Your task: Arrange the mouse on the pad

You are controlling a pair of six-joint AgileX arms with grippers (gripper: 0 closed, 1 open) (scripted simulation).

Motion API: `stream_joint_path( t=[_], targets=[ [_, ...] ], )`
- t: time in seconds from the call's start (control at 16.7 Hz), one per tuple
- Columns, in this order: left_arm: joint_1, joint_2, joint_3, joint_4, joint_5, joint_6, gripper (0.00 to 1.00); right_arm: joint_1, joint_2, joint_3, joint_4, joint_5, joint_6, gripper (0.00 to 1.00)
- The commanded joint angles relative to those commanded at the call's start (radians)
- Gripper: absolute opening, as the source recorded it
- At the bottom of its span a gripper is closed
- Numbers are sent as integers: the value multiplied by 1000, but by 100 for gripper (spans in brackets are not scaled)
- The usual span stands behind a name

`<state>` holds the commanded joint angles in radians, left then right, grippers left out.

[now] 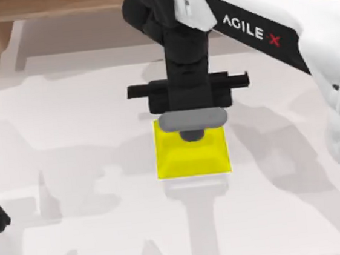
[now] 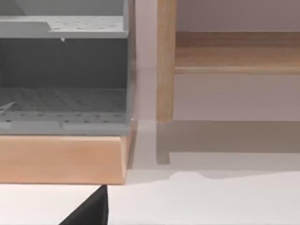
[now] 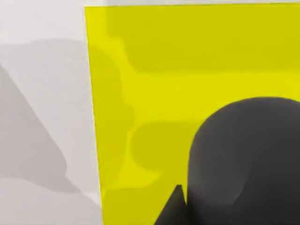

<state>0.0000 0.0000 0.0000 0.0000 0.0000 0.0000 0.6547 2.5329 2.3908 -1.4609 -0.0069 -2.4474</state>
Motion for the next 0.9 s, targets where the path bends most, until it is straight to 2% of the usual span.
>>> stream_joint_path(
  t=[0.54, 0.9],
  targets=[
    [0, 0, 0, 0, 0, 0, 100, 10, -8, -119, 54, -72, 2, 0],
    [0, 0, 0, 0, 0, 0, 100, 2, -25, -159, 159, -9, -7, 0]
  ],
)
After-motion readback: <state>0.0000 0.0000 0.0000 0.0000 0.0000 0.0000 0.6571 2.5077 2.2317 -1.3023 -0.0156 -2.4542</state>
